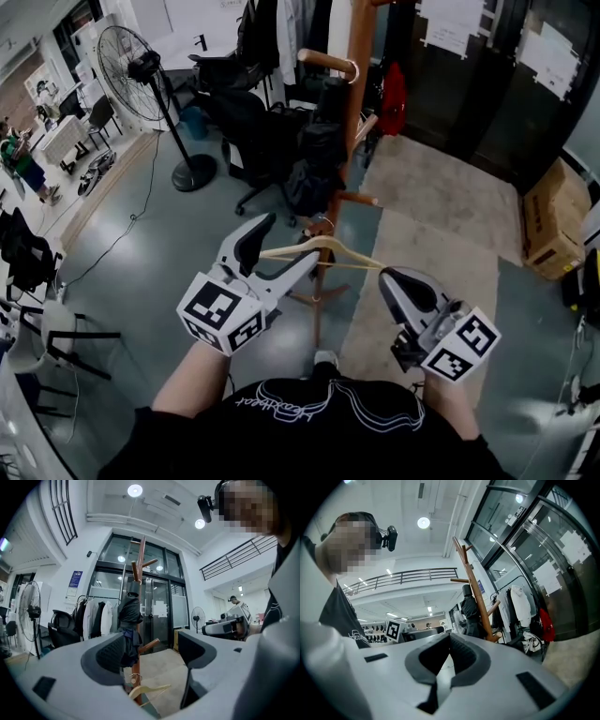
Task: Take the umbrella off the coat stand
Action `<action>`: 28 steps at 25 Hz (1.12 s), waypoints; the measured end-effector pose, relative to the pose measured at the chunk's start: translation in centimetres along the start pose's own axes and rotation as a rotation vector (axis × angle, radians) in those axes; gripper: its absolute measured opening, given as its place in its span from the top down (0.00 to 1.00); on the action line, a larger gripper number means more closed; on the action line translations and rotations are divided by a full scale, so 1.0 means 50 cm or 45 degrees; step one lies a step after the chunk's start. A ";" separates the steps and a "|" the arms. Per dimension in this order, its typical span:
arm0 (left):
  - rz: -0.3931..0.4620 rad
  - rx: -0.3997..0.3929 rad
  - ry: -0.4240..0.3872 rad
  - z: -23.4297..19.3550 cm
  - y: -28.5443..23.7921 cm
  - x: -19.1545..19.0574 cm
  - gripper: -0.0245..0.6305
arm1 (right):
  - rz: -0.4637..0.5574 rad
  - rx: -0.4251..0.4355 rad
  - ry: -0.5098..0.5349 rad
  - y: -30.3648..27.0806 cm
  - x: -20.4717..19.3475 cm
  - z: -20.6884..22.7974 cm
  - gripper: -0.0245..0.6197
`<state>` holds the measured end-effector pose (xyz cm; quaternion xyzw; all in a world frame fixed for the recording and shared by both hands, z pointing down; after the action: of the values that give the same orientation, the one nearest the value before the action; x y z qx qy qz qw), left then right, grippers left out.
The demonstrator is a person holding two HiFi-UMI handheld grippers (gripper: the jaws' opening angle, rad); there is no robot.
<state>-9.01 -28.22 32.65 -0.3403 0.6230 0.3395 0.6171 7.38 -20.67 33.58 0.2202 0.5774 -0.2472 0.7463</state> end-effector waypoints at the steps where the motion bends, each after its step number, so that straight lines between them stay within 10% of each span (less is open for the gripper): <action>1: -0.004 0.007 -0.008 -0.007 -0.009 0.002 0.43 | 0.001 0.005 0.002 -0.005 0.003 0.005 0.96; 28: -0.150 0.006 -0.136 -0.166 -0.252 -0.020 0.40 | 0.051 0.165 0.103 -0.121 0.104 0.200 0.96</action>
<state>-2.82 -41.97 33.66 -0.3565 0.5689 0.3186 0.6691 12.23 -32.11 30.62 0.2893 0.5853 -0.2598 0.7115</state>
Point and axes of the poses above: the fingertips, and each gripper's own axes: y backward along the fingers, z to its right, x out of its top, the point moved 3 cm from there along y, backward along the fingers, and after that the axes turned 5 degrees about -x, right-handed, at the moved point
